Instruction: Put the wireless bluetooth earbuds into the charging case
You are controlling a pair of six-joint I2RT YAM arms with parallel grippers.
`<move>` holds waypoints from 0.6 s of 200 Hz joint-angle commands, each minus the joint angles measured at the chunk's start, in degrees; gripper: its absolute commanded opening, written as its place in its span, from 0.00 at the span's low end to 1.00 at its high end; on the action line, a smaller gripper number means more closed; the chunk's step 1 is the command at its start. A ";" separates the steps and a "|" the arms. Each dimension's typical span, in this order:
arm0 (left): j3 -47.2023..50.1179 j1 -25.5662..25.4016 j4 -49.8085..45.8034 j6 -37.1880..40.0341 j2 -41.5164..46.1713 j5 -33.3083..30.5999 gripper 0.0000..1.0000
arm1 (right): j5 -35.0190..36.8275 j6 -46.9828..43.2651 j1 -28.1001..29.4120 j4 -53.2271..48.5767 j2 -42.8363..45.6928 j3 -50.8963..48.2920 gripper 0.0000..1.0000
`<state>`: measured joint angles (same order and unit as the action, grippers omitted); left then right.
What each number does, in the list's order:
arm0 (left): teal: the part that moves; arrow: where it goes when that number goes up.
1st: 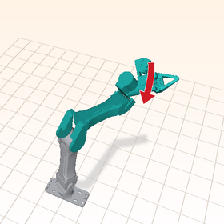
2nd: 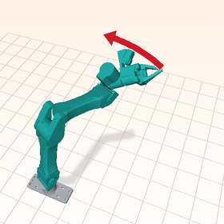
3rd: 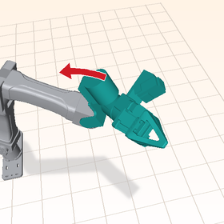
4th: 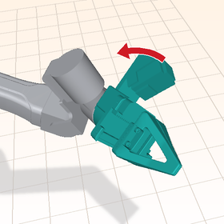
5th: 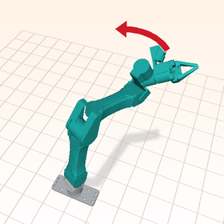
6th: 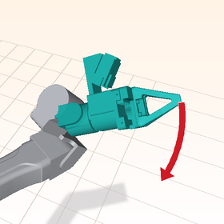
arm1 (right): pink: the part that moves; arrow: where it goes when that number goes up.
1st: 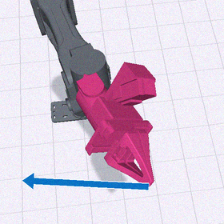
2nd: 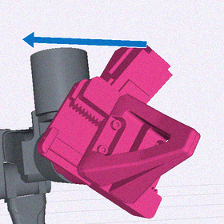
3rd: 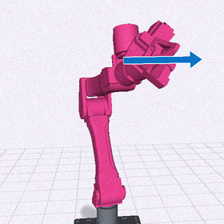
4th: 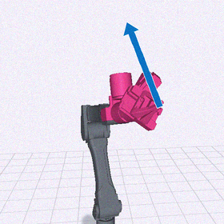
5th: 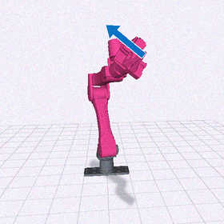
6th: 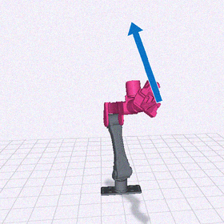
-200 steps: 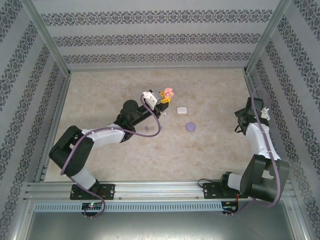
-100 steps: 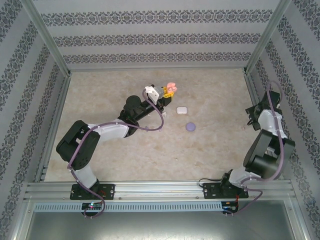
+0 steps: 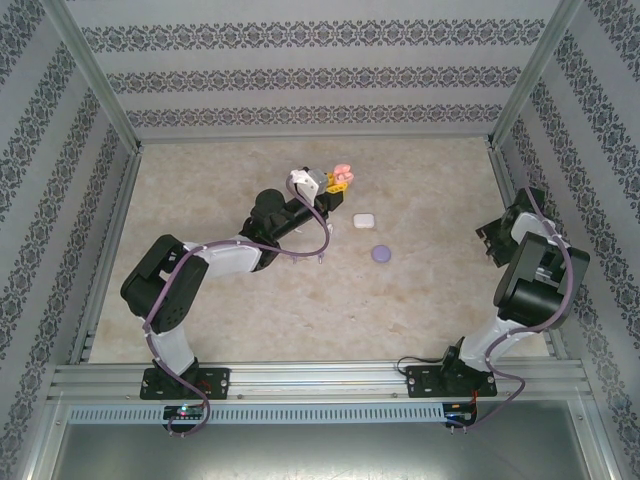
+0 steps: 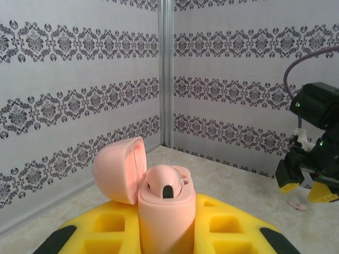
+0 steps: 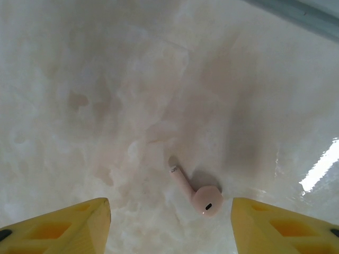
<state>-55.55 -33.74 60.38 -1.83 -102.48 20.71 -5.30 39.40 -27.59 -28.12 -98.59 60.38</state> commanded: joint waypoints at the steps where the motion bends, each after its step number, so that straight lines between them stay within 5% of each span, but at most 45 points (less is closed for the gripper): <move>1: -1.29 0.33 5.20 -2.24 -0.79 -0.07 0.00 | -0.78 -1.73 1.02 -1.33 -1.23 1.71 0.62; 85: -0.60 0.25 6.24 -3.10 -1.10 -0.71 0.00 | -6.18 -1.51 6.33 -1.99 -0.28 1.84 0.59; 120: -0.81 0.25 5.98 -3.27 -1.19 -0.40 0.00 | 0.84 -2.72 6.77 -4.74 2.85 3.66 0.60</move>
<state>-55.61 -33.74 62.65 -3.95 -102.69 20.29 -9.06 38.09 -20.36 -29.32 -99.02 61.36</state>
